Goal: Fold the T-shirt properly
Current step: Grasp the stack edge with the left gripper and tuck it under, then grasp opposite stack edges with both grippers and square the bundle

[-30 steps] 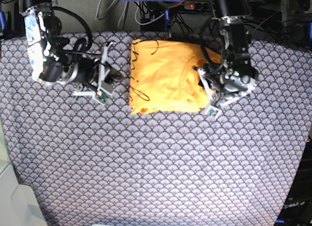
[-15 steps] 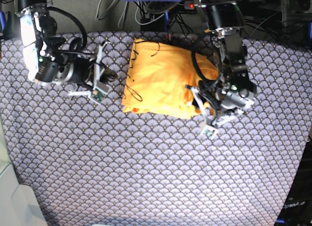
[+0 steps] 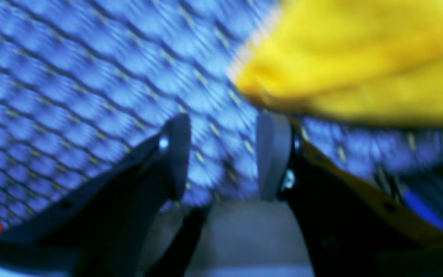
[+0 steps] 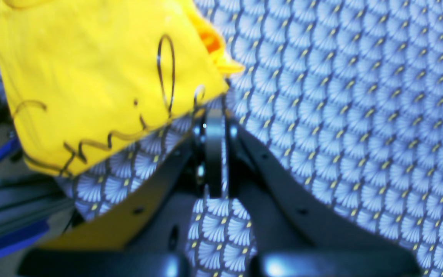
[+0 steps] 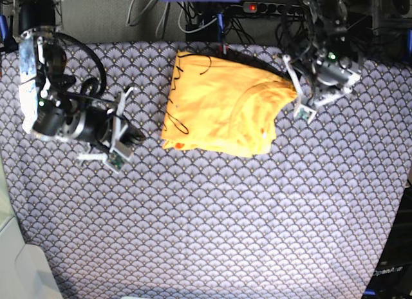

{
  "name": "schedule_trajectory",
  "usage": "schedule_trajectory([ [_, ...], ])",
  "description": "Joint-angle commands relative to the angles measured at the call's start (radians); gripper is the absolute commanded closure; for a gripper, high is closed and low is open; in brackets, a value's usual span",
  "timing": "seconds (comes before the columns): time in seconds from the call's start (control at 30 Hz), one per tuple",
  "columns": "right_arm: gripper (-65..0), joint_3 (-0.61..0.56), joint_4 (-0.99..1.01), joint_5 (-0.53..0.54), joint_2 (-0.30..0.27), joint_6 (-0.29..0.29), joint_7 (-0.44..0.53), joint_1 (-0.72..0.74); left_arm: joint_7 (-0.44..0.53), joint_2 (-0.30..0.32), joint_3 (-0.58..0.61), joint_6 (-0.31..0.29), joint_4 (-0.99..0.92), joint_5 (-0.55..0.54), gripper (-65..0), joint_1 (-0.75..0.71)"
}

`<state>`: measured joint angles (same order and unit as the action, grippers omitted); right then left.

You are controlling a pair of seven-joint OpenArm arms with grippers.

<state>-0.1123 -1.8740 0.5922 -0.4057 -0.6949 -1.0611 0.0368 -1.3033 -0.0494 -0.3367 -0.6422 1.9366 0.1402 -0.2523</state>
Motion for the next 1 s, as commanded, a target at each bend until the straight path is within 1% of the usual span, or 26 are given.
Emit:
schedule_trajectory([
  [0.0,0.0,0.004,0.017,0.004,-0.009,-0.003,0.012,0.039,0.003,0.004,0.001,0.003,0.021,0.003,-27.0,0.009],
  [0.13,0.0,-0.046,0.159,0.004,0.004,-0.003,0.028,0.108,0.008,-0.002,0.047,0.003,0.014,0.003,-27.0,-0.014],
  [0.2,0.0,-0.079,0.218,0.004,0.006,-0.003,0.052,0.136,0.004,-0.03,0.083,0.005,0.011,0.003,-27.0,-0.011],
  [0.3,0.0,-0.102,0.284,0.004,0.031,-0.003,0.068,0.17,0.003,-0.073,0.13,0.015,0.002,0.009,-27.0,0.0],
  [0.43,0.0,-0.155,0.331,0.004,0.032,-0.003,0.072,0.208,0.004,-0.103,0.175,0.017,-0.059,0.009,-27.0,0.018],
  [0.53,0.0,-0.22,0.336,0.004,0.041,-0.003,0.095,0.242,0.003,-0.108,0.178,0.017,-0.124,0.009,-27.0,0.048],
  [0.67,0.0,-0.263,0.374,0.004,0.046,-0.003,0.114,0.274,0.008,-0.108,0.176,0.017,-0.159,0.009,-27.0,0.049],
  [0.87,0.0,-0.389,0.551,0.004,0.046,-0.003,0.221,0.348,0.003,-0.108,0.175,0.017,-0.161,0.009,-27.0,0.09],
  [0.97,0.0,-0.438,0.615,0.004,0.044,-0.003,0.27,0.354,0.0,-0.108,0.175,0.018,-0.162,0.009,-27.0,0.117],
])
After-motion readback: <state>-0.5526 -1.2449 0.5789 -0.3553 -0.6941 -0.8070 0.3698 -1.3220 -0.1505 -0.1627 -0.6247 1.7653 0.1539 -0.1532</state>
